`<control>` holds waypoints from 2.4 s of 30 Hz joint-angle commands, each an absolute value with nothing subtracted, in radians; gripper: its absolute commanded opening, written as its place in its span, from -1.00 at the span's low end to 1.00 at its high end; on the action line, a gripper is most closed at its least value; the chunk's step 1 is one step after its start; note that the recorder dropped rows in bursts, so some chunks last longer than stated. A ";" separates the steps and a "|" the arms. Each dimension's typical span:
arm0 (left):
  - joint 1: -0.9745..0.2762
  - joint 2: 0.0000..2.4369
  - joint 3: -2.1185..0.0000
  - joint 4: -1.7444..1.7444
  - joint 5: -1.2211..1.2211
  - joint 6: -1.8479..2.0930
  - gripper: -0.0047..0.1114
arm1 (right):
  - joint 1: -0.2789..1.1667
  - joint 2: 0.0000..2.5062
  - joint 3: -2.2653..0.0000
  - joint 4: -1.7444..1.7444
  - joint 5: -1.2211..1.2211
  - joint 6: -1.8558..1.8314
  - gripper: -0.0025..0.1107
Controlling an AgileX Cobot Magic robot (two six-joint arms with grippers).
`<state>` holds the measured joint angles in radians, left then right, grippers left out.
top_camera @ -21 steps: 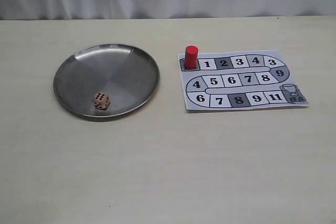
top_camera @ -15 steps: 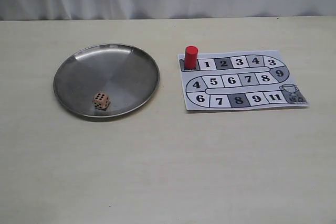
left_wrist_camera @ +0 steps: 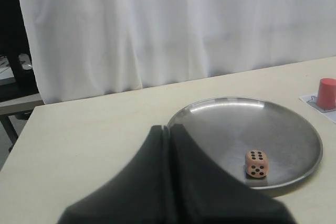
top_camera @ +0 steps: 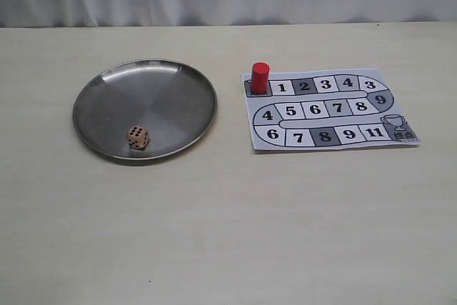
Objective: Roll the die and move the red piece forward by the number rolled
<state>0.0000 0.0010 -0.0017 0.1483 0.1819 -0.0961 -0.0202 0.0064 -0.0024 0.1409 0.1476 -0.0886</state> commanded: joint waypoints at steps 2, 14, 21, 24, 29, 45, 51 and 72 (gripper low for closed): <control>-0.001 0.000 0.000 0.145 0.173 -0.099 -0.92 | -0.023 0.000 0.000 0.140 0.148 -0.090 -0.86; -0.001 0.000 0.000 0.145 0.173 -0.099 -0.92 | -0.023 0.000 0.000 0.142 0.074 -0.090 -0.86; -0.001 0.000 0.000 0.145 0.173 -0.099 -0.92 | -0.023 0.000 0.000 0.422 -0.099 -0.090 -0.86; -0.001 0.000 0.000 0.145 0.173 -0.099 -0.92 | -0.023 0.000 0.000 0.389 -0.188 -0.126 -0.86; -0.001 0.000 0.000 0.145 0.173 -0.099 -0.92 | -0.023 0.007 0.000 0.380 -0.193 -0.199 -0.86; -0.001 0.000 0.000 0.145 0.173 -0.099 -0.92 | -0.022 0.743 -0.144 0.380 -0.071 -0.194 -0.86; -0.001 0.000 0.000 0.145 0.173 -0.099 -0.92 | -0.022 1.077 -0.242 0.380 -0.071 -0.171 -0.86; -0.001 0.000 0.000 0.145 0.173 -0.099 -0.92 | 0.328 1.676 -0.868 0.380 0.184 -0.190 -0.24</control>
<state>0.0000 0.0010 -0.0017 0.1483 0.1819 -0.0961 0.2773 1.6399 -0.7928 0.3839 0.1477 -0.1628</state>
